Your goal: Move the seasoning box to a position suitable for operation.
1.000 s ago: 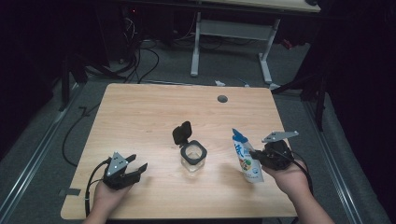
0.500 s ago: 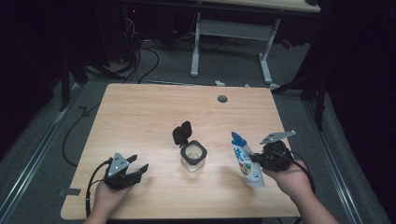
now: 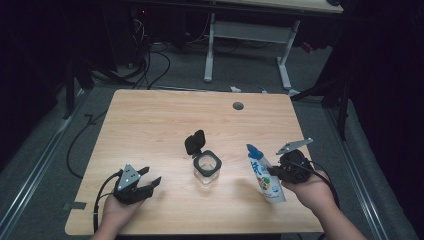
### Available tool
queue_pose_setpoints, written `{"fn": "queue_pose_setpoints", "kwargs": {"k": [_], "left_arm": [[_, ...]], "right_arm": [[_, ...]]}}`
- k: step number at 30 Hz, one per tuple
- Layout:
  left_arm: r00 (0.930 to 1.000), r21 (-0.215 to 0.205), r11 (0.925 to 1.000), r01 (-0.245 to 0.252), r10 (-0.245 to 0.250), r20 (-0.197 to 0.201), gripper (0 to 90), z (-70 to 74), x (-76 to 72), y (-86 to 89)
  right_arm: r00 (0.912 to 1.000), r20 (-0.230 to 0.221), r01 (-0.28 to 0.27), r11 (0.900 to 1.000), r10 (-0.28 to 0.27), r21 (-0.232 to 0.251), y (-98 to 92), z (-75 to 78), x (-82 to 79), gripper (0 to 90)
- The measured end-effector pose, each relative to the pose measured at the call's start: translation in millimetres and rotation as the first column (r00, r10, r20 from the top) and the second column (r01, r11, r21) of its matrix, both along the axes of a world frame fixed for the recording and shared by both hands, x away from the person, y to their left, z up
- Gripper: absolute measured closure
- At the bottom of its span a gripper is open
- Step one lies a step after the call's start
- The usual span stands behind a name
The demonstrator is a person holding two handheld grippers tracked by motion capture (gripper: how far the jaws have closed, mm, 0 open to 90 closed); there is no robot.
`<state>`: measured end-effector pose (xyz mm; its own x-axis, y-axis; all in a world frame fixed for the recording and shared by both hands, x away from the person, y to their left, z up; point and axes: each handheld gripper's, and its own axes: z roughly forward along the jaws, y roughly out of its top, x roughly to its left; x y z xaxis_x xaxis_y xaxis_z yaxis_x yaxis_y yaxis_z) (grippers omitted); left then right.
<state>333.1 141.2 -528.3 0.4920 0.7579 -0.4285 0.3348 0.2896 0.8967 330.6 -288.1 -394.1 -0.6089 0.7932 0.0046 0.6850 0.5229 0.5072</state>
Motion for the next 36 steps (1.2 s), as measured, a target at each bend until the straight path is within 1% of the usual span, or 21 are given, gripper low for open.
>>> {"fn": "queue_pose_setpoints", "kwargs": {"k": [4, 7, 10, 12, 18, 23, 30, 32, 33, 34, 35, 36], "left_arm": [[0.9999, -0.004, 0.9999, 0.012, -0.012, 0.006, 40.5, 1.1, -1.8, -1.7], [0.9996, 0.003, 0.9997, 0.025, -0.025, 0.011, 40.5, 0.6, -3.8, -5.1], [0.9993, 0.005, 0.9994, 0.035, -0.035, 0.015, 40.5, 0.8, -5.2, -7.6], [0.9990, 0.004, 0.9992, 0.039, -0.039, 0.019, 40.5, 1.2, -6.0, -8.6], [0.9989, 0.003, 0.9990, 0.044, -0.044, 0.017, 40.5, 1.1, -6.8, -9.6], [0.9986, 0.005, 0.9987, 0.051, -0.051, 0.016, 40.5, 1.1, -7.7, -11.2], [0.9968, 0.009, 0.9970, 0.076, -0.077, 0.022, 40.3, 1.0, -12.2, -19.1], [0.9960, 0.014, 0.9961, 0.087, -0.087, 0.020, 40.2, 1.6, -13.6, -20.9], [0.9957, 0.011, 0.9960, 0.088, -0.089, 0.026, 40.1, 1.5, -14.1, -22.2], [0.9955, 0.009, 0.9957, 0.092, -0.092, 0.022, 40.1, 2.1, -14.9, -23.2], [0.9950, 0.015, 0.9953, 0.096, -0.096, 0.029, 40.1, 1.8, -15.3, -23.9], [0.9949, 0.015, 0.9952, 0.097, -0.097, 0.026, 40.1, 2.0, -15.7, -24.1]], "right_arm": [[0.9999, -0.014, -0.006, 1.000, 0.006, -0.008, 2.4, 0.9, 0.9, 89.3], [0.9996, -0.028, -0.009, 1.000, 0.009, -0.017, 3.2, 0.9, 2.4, 89.5], [0.9989, -0.046, -0.013, 0.999, 0.012, -0.035, 5.9, 0.5, 4.4, 89.8], [0.9986, -0.051, -0.019, 0.999, 0.017, -0.035, 7.2, 0.5, 5.8, 89.9], [0.9983, -0.054, -0.023, 0.999, 0.020, -0.048, 9.3, 2.9, 8.0, 90.0], [0.9971, -0.072, -0.028, 0.998, 0.024, -0.056, 9.1, 3.8, 7.3, 90.0], [0.9961, -0.087, -0.023, 0.996, 0.016, -0.083, 8.4, 4.3, 6.8, 90.0], [0.9958, -0.091, -0.019, 0.996, 0.011, -0.088, 8.4, 5.3, 7.0, 90.0], [0.9955, -0.095, -0.016, 0.996, 0.007, -0.089, 8.4, 5.9, 7.4, 90.0], [0.9951, -0.099, -0.012, 0.996, 0.003, -0.092, 8.6, 6.7, 7.9, 90.0], [0.9949, -0.101, -0.010, 0.996, 0.000, -0.094, 8.9, 7.2, 8.4, 90.0], [0.9947, -0.103, -0.013, 0.995, 0.003, -0.094, 9.1, 7.8, 9.2, 90.0]]}}
